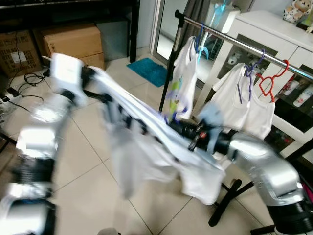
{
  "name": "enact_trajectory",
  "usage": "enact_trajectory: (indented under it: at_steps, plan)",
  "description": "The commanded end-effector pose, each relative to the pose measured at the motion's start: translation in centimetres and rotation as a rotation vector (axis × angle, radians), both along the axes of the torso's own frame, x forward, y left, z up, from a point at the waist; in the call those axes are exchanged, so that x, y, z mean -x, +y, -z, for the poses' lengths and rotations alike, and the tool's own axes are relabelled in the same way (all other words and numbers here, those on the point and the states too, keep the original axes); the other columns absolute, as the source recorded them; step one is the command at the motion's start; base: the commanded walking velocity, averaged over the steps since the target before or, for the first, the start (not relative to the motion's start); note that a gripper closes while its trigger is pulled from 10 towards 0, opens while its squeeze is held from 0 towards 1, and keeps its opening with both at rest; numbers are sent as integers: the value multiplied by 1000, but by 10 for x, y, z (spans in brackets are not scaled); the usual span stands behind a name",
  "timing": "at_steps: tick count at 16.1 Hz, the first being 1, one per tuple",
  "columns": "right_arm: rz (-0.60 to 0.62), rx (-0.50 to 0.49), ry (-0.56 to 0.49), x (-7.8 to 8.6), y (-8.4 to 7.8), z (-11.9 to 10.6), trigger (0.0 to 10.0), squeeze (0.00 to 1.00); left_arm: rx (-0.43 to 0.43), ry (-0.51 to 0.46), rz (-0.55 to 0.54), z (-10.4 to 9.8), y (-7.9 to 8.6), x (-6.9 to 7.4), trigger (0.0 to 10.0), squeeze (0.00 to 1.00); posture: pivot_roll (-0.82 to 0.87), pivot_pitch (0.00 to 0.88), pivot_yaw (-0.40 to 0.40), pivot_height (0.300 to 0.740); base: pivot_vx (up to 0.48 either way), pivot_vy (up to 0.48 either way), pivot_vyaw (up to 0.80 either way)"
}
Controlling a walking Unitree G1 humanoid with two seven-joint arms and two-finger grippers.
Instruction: Hang hanger
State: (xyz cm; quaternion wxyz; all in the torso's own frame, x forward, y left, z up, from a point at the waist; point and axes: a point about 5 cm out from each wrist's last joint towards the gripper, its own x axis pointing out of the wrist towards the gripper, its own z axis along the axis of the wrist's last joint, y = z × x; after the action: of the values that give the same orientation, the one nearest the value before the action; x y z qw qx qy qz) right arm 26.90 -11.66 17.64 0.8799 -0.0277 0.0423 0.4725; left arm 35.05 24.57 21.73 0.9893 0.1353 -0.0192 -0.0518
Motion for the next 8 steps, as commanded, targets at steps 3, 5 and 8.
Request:
enact_trajectory:
  at_steps: [3,5,8]
  plan:
    - [-54,-132,56,10,-12,-8,0,0,-92,14,-164,0,33,-6,0,0,-15,0,-126,740,0,0,0]
    - [-80,-223,72,13,-8,-12,0,0,-82,63,-163,14,30,-9,0,0,-15,0,-121,740,0,0,0]
    - [-27,-306,81,9,3,-19,0,0,-44,93,-10,33,-8,-13,0,0,-16,0,-116,740,0,0,0]
